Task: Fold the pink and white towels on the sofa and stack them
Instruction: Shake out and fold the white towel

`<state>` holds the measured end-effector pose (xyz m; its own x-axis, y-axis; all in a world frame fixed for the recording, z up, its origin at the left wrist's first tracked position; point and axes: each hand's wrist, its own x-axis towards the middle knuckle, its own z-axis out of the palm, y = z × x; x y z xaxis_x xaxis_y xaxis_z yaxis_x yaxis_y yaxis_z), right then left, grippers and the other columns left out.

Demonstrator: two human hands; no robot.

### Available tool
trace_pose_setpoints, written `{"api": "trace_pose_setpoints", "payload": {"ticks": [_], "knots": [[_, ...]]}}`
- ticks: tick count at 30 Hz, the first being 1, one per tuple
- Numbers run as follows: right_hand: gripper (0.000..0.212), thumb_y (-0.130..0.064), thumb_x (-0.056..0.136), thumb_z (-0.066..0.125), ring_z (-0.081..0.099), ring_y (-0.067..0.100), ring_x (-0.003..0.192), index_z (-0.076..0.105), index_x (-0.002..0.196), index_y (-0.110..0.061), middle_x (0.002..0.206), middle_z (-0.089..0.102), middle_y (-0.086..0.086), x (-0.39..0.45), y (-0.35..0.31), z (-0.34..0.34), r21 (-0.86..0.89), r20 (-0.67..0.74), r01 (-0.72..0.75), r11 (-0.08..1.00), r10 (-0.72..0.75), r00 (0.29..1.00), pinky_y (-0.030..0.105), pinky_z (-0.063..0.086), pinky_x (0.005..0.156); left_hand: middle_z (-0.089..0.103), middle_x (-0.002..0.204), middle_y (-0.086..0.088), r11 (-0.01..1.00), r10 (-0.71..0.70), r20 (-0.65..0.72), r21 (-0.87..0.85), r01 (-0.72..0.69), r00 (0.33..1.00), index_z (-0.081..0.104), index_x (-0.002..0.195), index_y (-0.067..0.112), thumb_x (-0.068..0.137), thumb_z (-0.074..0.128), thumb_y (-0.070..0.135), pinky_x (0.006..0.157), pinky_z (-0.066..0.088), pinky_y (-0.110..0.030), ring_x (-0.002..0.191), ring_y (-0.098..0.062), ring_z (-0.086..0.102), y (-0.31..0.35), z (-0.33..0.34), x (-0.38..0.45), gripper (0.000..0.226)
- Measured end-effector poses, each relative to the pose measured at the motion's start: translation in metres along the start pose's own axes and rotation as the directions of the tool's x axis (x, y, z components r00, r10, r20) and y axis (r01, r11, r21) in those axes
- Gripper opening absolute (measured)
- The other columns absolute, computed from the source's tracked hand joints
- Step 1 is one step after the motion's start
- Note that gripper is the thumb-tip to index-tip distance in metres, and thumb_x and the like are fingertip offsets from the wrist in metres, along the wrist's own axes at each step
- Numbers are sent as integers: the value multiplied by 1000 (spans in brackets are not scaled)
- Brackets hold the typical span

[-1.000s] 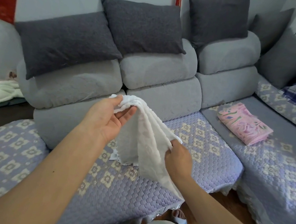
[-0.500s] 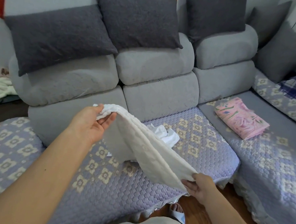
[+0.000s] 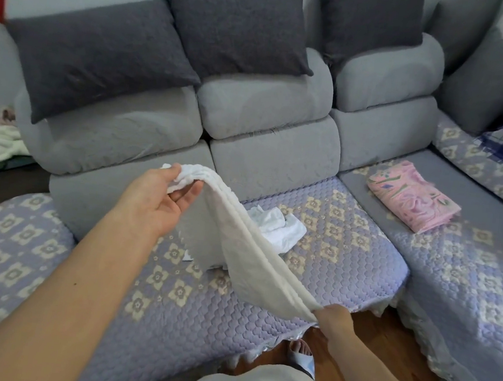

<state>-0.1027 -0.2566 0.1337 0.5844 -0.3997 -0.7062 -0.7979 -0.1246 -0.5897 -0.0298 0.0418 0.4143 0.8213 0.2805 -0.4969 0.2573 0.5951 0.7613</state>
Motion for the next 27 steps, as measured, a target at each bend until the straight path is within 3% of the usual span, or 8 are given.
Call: {"api": "trace_pose_setpoints", "payload": {"ticks": [2,5,9,13,17,20,24,27], "knots": [[16,-8,92,64,63,27,77,61,107,-1,92,61,17,-1,5,8,268,137,-166,949,133,982,29,57,58,69,88,-13,1000,-3,0,-7,3,1000,59,97,1,99,58,5,55,60,-26,71,-18,67,1,1,0,5],[19,-2,96,60,68,38,98,55,113,-4,114,62,27,-6,9,16,575,436,-435,693,191,879,50,60,82,69,86,-13,1000,-4,6,-10,4,1000,59,95,2,99,58,5,54,60,-26,73,-18,67,3,0,0,5],[25,8,93,59,67,34,95,54,117,3,119,60,27,-1,11,25,629,355,-363,688,162,921,40,62,66,73,67,-10,1000,11,-16,-7,-11,1000,59,93,2,99,58,5,55,60,-26,64,-16,69,11,-13,5,7],[11,3,89,65,66,25,75,61,89,-6,98,65,19,-10,9,21,166,-78,198,966,-187,979,42,61,68,73,77,-13,1000,-12,-66,-24,11,998,58,96,2,100,56,6,54,60,-26,65,-17,70,13,-33,17,5],[33,12,83,62,59,13,71,76,96,-14,115,56,3,-6,26,14,-479,-3,665,573,-759,651,12,41,59,72,81,-14,999,-28,-106,-48,23,994,56,94,3,101,54,5,52,60,-27,56,-17,71,6,-44,25,8],[47,10,67,79,67,14,63,80,96,-26,130,55,5,1,36,7,-604,195,705,371,-789,583,11,39,52,66,91,-13,998,-28,-130,-60,20,991,55,94,5,102,52,5,52,60,-27,66,-18,69,5,-49,31,8],[63,-1,84,66,68,19,105,55,136,-34,157,23,-3,0,28,6,-736,417,634,236,-581,699,21,51,74,66,91,-13,999,-36,-138,-31,32,990,54,91,5,101,53,4,51,60,-27,55,-18,71,-2,-51,35,10],[49,-9,94,52,65,23,108,44,141,-21,135,54,4,-2,16,8,-749,302,526,403,-498,813,32,53,87,67,90,-13,998,-50,-141,-30,47,989,54,91,5,101,54,4,53,61,-28,69,-19,70,-8,-51,34,10]]}}
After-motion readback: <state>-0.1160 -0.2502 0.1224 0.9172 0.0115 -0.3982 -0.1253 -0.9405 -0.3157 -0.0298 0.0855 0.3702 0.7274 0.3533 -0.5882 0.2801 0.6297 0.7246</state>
